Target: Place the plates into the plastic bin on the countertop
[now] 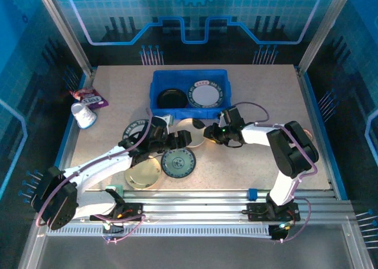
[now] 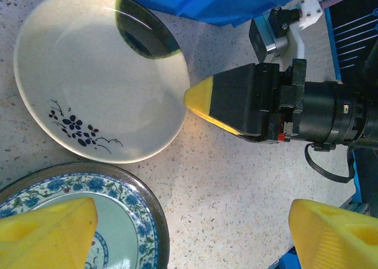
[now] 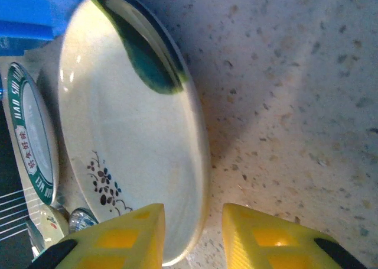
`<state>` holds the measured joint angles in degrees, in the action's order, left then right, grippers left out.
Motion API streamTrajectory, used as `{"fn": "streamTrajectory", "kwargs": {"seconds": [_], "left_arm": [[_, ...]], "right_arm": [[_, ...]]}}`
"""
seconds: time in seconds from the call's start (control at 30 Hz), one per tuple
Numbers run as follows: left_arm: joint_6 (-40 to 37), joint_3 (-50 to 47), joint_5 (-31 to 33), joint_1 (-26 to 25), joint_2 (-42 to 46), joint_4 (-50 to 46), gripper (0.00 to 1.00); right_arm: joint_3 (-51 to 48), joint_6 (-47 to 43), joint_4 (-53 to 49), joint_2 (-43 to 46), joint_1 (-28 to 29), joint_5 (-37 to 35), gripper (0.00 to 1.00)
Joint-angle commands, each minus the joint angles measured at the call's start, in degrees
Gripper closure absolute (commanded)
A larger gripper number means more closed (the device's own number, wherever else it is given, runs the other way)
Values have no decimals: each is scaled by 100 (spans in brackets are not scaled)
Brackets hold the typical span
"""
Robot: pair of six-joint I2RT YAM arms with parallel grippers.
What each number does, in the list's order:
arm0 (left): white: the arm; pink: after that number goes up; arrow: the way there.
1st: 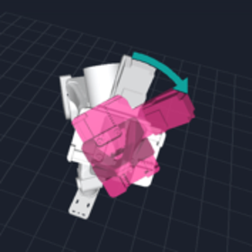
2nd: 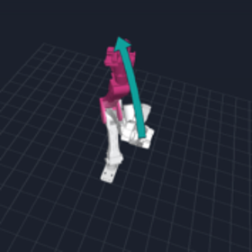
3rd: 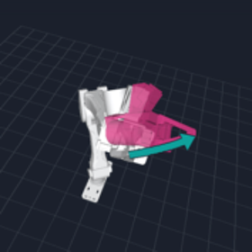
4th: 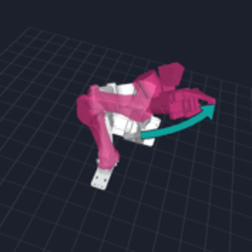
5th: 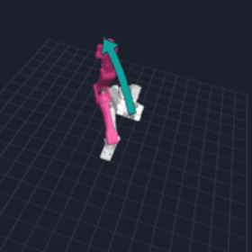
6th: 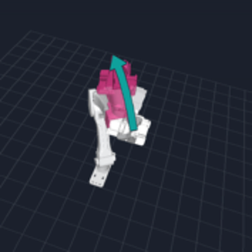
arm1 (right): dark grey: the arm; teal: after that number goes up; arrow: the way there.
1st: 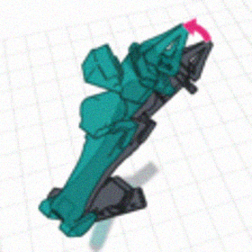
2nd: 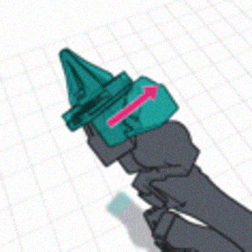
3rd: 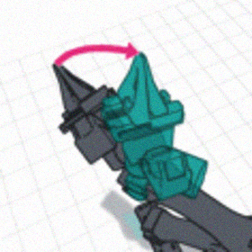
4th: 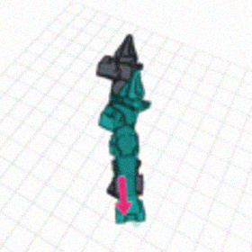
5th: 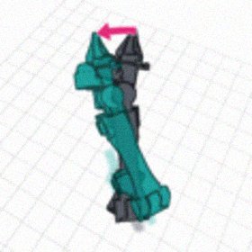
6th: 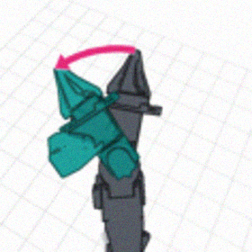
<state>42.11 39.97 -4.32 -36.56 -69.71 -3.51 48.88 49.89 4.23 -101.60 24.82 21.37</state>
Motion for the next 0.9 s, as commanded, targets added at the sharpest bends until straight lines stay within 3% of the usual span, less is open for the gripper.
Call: {"fn": "streamTrajectory", "kwargs": {"seconds": [0.0, 0.57, 0.87], "left_arm": [[-31, -69, 26, -36, 36, 55, 15], [-98, -94, 35, -24, -222, 157, 15], [-215, -27, 36, 6, -380, 129, 15]], "right_arm": [[115, -114, -265, -43, 93, -143, 68], [747, -175, -401, -676, 172, -219, 70], [582, -78, -184, -721, 164, -254, 98]]}}
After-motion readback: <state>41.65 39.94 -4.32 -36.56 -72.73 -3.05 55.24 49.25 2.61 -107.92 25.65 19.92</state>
